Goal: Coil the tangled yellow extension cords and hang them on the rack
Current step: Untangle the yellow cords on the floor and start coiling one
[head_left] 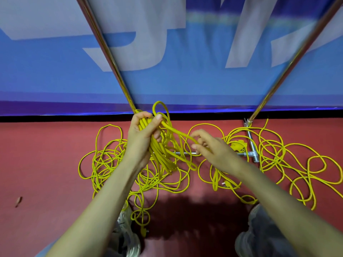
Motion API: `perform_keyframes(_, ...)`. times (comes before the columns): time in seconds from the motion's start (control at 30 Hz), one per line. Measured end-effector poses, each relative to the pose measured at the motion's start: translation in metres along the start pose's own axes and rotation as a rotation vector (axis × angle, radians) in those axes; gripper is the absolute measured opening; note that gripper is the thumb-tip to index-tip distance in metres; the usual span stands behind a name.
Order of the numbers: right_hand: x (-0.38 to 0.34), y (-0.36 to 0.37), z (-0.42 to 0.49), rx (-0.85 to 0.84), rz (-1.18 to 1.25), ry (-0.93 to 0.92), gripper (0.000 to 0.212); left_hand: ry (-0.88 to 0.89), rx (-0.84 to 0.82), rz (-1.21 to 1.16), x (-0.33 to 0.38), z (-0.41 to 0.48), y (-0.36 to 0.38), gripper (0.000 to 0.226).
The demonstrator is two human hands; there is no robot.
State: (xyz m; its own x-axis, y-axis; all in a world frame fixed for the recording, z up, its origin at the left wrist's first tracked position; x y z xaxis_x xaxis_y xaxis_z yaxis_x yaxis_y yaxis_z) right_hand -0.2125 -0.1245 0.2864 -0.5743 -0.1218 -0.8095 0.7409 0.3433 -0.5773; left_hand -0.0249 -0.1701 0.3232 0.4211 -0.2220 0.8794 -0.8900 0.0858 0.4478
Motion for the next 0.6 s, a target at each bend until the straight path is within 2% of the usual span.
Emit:
perform_keyframes(0.13, -0.018, 0.004, 0.003, 0.120, 0.043, -0.169, 0.029, -0.026, 0.015, 0.141, -0.014, -0.008, 0.005, 0.044)
perform_keyframes(0.23, -0.024, 0.023, 0.001, 0.039, -0.041, -0.226, 0.045, -0.034, -0.021, 0.059, -0.019, -0.009, 0.009, 0.035)
perform_keyframes(0.3, -0.026, 0.036, -0.001, -0.049, -0.104, -0.222, 0.048, -0.035, -0.041, -0.011, -0.018, -0.006, 0.009, 0.031)
perform_keyframes(0.4, -0.029, 0.038, -0.001, -0.003, -0.127, -0.198, 0.043, -0.027, -0.033, 0.046, -0.019, -0.007, 0.009, 0.037)
perform_keyframes(0.5, -0.033, 0.037, -0.002, 0.011, -0.166, -0.258, 0.031, -0.022, -0.071, 0.100, -0.022, -0.007, 0.011, 0.036)
perform_keyframes(0.6, -0.030, 0.033, -0.003, -0.006, -0.109, -0.237, 0.024, -0.011, -0.067, 0.052, -0.015, -0.005, 0.011, 0.033)
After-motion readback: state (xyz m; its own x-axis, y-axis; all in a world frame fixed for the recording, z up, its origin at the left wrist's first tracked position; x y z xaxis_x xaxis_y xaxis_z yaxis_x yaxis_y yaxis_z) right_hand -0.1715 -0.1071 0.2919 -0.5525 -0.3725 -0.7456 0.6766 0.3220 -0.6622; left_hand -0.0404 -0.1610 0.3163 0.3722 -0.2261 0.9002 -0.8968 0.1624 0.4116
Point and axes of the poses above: each hand's wrist, its own z-axis towards the middle knuckle, its own y-axis out of the palm, x = y × z, the point moved 4 cm from there along z, towards the middle knuckle, and after that the axes turned 8 degrees about -x, right-handed, at the moved point
